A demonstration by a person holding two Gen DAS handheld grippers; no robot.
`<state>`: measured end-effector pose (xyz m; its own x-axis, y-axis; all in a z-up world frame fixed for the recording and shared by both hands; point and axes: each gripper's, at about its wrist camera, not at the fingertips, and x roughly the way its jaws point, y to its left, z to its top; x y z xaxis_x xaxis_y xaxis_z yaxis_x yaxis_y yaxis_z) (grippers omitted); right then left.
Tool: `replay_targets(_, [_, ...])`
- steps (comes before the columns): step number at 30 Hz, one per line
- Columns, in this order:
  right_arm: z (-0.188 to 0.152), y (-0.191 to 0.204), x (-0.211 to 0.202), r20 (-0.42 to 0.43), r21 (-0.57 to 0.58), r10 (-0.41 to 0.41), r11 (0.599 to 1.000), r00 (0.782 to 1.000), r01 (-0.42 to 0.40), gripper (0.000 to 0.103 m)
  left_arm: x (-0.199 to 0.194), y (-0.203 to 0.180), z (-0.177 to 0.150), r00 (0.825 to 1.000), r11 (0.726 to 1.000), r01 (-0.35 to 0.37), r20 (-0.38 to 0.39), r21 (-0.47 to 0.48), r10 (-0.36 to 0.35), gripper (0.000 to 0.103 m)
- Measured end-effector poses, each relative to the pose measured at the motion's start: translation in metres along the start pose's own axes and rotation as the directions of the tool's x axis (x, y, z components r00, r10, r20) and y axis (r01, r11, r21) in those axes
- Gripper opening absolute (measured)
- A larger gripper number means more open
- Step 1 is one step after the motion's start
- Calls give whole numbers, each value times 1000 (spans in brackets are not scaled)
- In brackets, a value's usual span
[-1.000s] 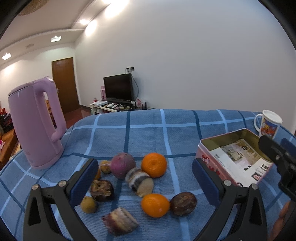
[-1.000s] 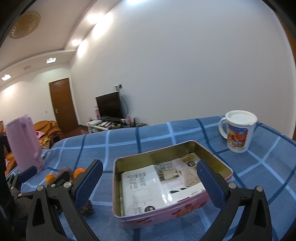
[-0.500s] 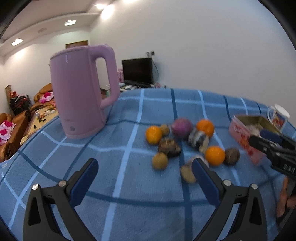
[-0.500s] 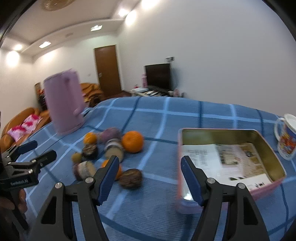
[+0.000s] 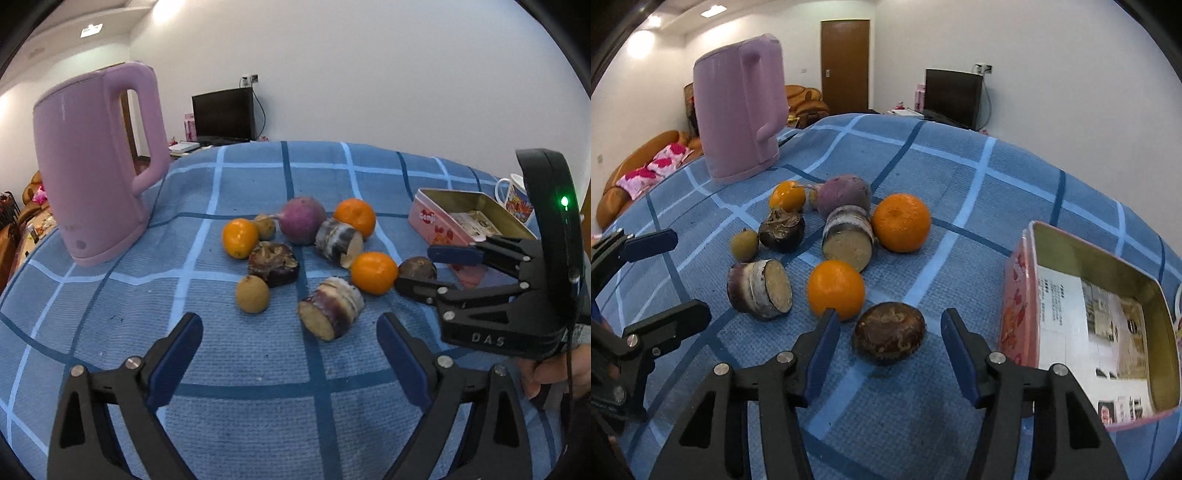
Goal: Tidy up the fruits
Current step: 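Grasp the dark brown round fruit with right tool while left tool grasps the taro slice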
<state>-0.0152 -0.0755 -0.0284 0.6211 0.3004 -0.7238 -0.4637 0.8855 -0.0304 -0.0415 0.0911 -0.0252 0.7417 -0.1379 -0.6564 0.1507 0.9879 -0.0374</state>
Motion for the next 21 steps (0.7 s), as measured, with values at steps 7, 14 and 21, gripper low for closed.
replay_targets(7, [-2, -1, -3, -3, -48, 7, 999, 1000, -7, 43, 9, -15, 11, 1000, 999, 19, -8, 50, -18, 93])
replay_targets(14, [-3, -7, -11, 31, -44, 69, 997, 997, -68, 43, 39, -26, 15, 991, 991, 78, -113, 108, -65, 75])
replay_targets(21, [1, 1, -1, 5, -71, 52, 996, 999, -52, 43, 53, -15, 14, 972, 987, 158, -177, 14, -153, 52])
